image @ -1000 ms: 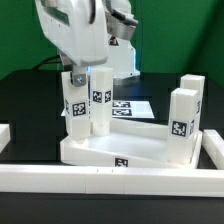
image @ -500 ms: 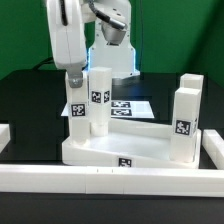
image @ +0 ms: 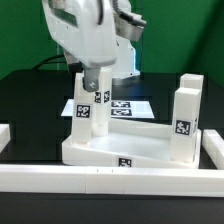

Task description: Assemble desk

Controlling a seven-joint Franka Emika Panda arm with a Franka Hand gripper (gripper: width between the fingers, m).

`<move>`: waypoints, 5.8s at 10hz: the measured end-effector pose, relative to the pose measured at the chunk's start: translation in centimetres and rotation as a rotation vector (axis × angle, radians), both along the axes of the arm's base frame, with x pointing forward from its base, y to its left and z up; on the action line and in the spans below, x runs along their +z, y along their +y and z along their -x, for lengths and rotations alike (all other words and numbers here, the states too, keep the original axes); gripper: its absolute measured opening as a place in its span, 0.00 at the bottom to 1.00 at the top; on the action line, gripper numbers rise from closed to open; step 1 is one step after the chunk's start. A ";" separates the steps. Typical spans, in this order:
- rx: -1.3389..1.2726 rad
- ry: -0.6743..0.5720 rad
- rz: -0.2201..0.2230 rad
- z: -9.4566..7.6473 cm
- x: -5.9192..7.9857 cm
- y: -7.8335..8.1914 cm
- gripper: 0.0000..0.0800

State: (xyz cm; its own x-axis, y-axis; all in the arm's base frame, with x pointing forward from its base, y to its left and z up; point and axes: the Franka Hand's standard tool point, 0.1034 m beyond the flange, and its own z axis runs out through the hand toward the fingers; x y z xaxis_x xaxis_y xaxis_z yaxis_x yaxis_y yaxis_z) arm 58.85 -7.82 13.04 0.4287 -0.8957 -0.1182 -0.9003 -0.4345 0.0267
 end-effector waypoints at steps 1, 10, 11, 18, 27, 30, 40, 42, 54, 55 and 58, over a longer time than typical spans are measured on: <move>0.062 -0.006 -0.004 0.0 0.0 -0.1 0.81; 0.869 -0.045 -0.019 0.3 -0.5 0.1 0.81; 0.948 -0.051 -0.022 0.3 -0.6 0.3 0.81; 1.189 -0.069 -0.028 0.2 -0.9 0.0 0.47; 0.852 -0.056 -0.008 0.2 -0.9 0.0 0.36; 0.576 -0.056 -0.001 0.3 -1.0 -0.4 0.36; -0.220 -0.011 0.010 0.4 -1.1 -0.7 0.36; -0.198 -0.012 0.009 0.4 -1.1 -0.6 0.36; 0.682 -0.072 0.001 0.4 -1.4 0.5 0.81; 0.742 -0.081 0.002 0.3 -1.6 0.5 0.81; 1.039 -0.091 0.011 0.2 -1.5 0.3 0.81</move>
Offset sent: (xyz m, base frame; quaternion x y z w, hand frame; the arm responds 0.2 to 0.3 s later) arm 0.0000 0.0000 0.0000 0.0000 0.0000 -0.1938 0.9810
